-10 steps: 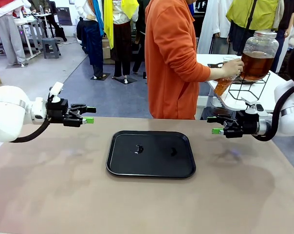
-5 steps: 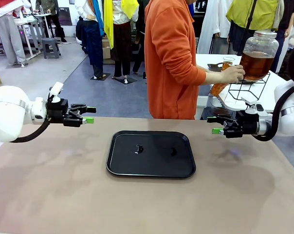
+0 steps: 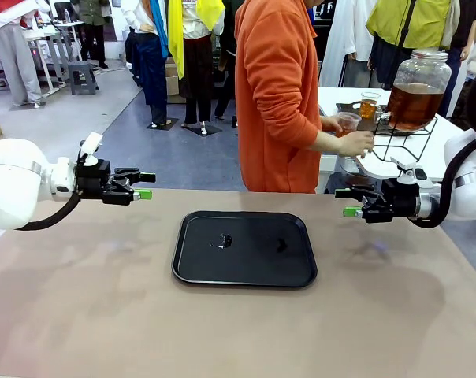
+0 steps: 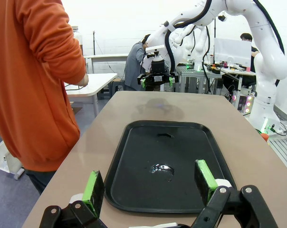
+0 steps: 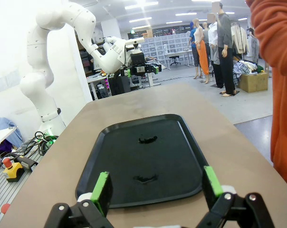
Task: Pour the drink into the iced cup.
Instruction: Open the gripper to release the iced cup you were holding.
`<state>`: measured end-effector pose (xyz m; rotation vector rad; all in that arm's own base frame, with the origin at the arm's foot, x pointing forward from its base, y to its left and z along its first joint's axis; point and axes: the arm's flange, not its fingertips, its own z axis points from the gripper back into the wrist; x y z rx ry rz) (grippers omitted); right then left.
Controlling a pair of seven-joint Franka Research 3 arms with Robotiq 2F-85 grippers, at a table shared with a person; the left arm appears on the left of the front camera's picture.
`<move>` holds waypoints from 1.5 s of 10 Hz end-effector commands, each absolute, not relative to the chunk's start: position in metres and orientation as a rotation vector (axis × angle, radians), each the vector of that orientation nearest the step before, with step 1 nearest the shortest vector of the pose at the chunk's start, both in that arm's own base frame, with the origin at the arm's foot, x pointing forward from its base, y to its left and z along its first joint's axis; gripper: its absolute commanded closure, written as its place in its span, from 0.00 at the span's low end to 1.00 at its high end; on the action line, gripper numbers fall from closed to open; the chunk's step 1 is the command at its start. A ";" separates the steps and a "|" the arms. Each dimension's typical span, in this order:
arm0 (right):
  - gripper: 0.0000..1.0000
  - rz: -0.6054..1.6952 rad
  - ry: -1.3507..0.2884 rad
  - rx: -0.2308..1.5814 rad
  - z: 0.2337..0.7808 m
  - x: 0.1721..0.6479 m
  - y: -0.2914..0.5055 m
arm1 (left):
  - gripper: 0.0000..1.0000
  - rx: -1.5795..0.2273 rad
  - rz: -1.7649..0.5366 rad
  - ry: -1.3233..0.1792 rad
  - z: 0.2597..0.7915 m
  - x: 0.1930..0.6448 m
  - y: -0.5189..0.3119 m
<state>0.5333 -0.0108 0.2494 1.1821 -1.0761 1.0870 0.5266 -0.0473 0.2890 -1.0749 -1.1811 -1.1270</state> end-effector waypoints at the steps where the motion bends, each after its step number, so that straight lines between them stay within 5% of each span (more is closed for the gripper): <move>1: 0.00 1.088 -1.079 1.184 0.252 0.534 -0.009 | 0.00 -1.068 -1.123 -1.177 0.293 0.526 -0.049; 15: 0.00 1.088 -1.079 1.184 0.252 0.534 -0.009 | 0.00 -1.068 -1.123 -1.177 0.293 0.526 -0.049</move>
